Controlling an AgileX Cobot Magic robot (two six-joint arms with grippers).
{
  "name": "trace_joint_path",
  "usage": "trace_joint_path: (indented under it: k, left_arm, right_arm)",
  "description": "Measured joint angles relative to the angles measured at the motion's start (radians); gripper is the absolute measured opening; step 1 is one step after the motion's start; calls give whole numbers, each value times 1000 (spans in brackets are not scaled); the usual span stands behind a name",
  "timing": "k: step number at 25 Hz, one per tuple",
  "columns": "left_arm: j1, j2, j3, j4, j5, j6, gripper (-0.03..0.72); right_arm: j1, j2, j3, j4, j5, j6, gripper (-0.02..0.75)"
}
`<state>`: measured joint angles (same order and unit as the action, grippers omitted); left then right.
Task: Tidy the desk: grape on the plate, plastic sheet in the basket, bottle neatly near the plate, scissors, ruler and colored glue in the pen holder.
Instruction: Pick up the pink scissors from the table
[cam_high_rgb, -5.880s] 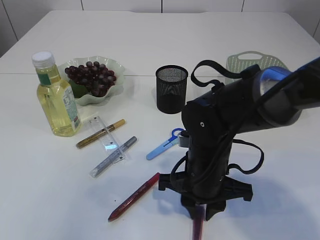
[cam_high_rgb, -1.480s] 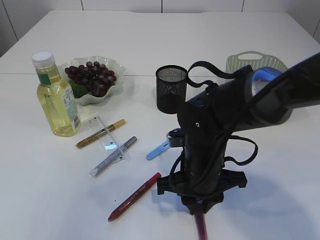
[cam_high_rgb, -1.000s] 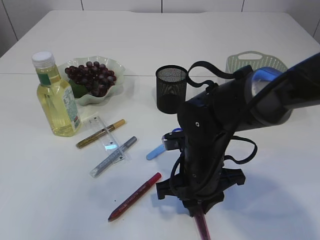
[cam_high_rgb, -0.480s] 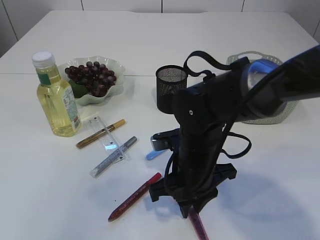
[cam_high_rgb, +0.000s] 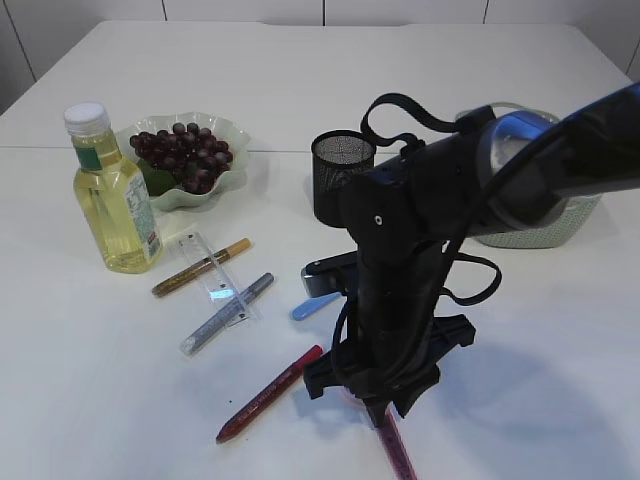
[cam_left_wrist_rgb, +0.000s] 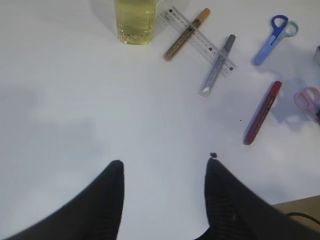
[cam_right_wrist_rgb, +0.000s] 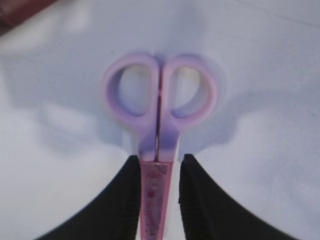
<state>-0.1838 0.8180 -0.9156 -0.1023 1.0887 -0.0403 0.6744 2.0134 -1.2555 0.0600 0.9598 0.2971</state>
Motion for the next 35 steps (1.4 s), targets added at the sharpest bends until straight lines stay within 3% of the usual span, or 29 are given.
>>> trace_joint_path:
  k: [35]
  left_arm:
    - [0, 0, 0, -11, 0, -4, 372]
  right_arm:
    - [0, 24, -4, 3, -9, 7, 228]
